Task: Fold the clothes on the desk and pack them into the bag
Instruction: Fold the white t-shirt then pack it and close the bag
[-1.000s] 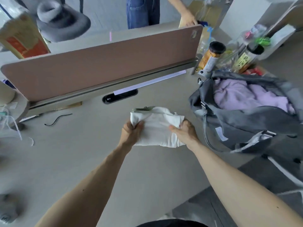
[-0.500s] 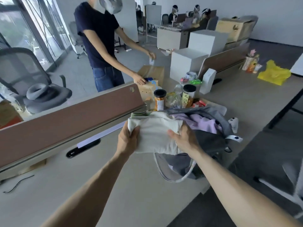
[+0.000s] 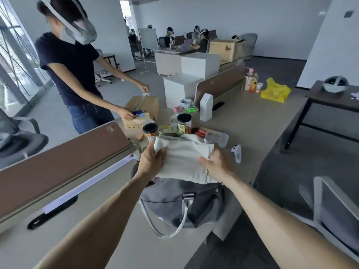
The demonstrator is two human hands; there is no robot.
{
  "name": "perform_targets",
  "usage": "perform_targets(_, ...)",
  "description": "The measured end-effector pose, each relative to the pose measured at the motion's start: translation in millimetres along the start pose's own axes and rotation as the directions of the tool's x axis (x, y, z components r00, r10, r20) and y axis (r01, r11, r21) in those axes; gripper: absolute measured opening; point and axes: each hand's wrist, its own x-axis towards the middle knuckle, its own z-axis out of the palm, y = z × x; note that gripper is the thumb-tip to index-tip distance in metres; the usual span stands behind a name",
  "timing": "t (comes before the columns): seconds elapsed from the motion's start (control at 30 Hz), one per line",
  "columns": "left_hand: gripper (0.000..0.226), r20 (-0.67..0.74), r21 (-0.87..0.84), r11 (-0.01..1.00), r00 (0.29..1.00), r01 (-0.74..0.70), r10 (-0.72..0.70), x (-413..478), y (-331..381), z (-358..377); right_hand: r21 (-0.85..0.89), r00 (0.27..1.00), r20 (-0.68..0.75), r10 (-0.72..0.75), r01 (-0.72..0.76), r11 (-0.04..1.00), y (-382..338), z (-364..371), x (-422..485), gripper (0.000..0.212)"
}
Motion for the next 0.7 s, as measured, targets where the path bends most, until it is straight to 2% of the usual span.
perform_targets(0.13,0.028,0.026,0.050,0.997,0.998,0.051,-0.053,27,-16,11,-0.028,0.998,0.037,0.049,-0.048,0.998,2,5,21,0.037)
perform_targets(0.23,0.042,0.036,0.136,0.987,0.995,0.085,-0.091,53,-38,15,-0.110,0.997,0.044,0.071,-0.065,0.992,4,14,42,0.028)
perform_targets(0.33,0.044,0.057,0.164,0.981,0.992,0.103,-0.113,80,-58,21,-0.145,0.994,0.045,0.095,-0.088,0.986,7,27,67,0.040)
perform_targets(0.43,0.033,0.111,0.159,0.983,0.988,0.089,-0.107,103,-80,31,-0.154,0.976,0.091,0.197,-0.181,0.971,15,49,93,0.046)
perform_targets(0.53,0.029,0.187,0.197,0.972,0.968,0.128,-0.165,117,-116,46,-0.231,0.944,0.117,0.308,-0.275,0.933,33,73,110,0.070)
perform_targets(0.7,0.043,0.315,0.255,0.949,0.912,0.186,-0.264,109,-151,76,-0.314,0.913,0.167,0.372,-0.308,0.898,71,103,110,0.053)
